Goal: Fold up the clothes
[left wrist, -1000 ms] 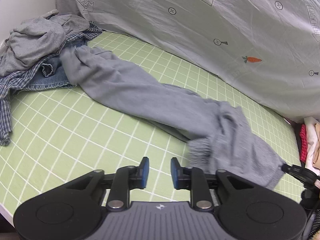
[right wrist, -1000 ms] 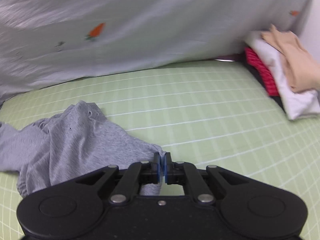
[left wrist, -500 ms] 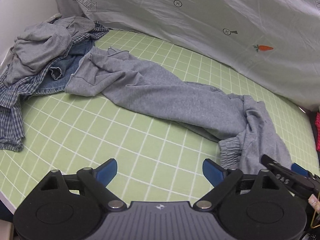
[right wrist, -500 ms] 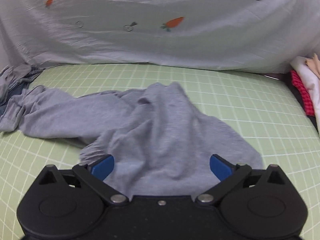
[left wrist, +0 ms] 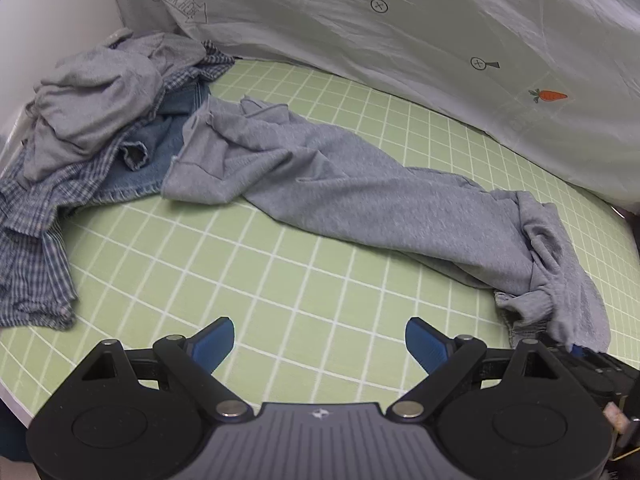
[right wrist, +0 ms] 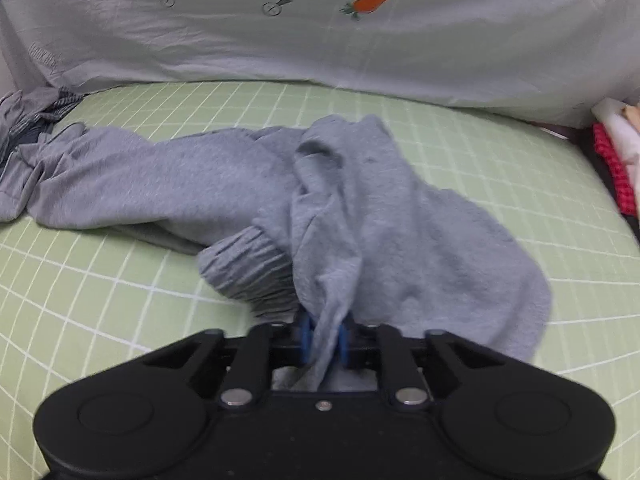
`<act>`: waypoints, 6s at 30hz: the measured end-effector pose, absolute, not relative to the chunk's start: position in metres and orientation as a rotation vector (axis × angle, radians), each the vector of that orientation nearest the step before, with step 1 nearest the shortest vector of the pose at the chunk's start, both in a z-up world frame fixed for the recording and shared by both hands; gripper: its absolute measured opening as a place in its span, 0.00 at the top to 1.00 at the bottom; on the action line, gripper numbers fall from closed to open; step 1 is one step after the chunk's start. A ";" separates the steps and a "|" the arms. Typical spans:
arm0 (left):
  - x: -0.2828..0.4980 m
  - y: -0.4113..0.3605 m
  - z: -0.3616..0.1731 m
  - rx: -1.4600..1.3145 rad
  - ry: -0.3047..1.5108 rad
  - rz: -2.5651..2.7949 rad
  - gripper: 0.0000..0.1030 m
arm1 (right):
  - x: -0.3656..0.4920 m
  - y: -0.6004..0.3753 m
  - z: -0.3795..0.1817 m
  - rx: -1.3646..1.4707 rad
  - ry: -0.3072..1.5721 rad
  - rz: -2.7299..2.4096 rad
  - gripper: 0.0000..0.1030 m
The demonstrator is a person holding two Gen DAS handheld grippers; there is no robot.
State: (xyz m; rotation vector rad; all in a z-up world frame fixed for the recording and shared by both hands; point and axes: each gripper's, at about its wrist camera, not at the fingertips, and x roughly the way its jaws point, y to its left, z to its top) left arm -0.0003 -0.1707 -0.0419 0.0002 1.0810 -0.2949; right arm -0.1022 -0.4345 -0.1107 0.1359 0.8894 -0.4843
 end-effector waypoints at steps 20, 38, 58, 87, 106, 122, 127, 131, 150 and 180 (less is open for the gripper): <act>0.051 -0.256 -0.076 -0.093 1.171 -0.146 0.10 | -0.186 -0.705 -0.061 0.351 0.689 -0.993 0.28; 0.158 -0.286 -0.108 -0.103 1.215 -0.113 0.21 | -0.088 -0.672 -0.099 0.545 0.762 -0.897 0.22; 0.068 -0.202 -0.073 -0.145 1.129 -0.112 0.97 | -0.216 -0.609 -0.072 0.521 0.776 -0.875 0.97; 0.126 -0.253 -0.081 -0.067 1.133 -0.097 0.09 | -0.152 -0.639 -0.069 0.457 0.790 -0.825 0.01; 0.150 -0.314 -0.106 0.014 1.170 -0.231 0.95 | -0.080 -0.620 -0.115 0.572 0.962 -0.540 0.75; 0.006 -0.183 -0.078 -0.046 1.172 -0.195 0.97 | -0.222 -0.533 -0.086 0.489 0.972 -0.506 0.97; -0.041 -0.168 -0.084 -0.076 1.201 -0.175 0.90 | -0.248 -0.532 -0.084 0.527 0.964 -0.443 0.94; -0.064 -0.176 -0.073 -0.065 1.144 -0.172 0.68 | -0.259 -0.540 -0.072 0.512 0.900 -0.425 0.50; -0.050 -0.212 -0.046 0.025 1.089 -0.125 0.14 | -0.231 -0.572 -0.069 0.311 0.845 -0.623 0.01; 0.094 -0.212 -0.101 -0.062 1.189 0.024 0.88 | -0.181 -0.600 -0.084 0.280 0.883 -0.848 0.90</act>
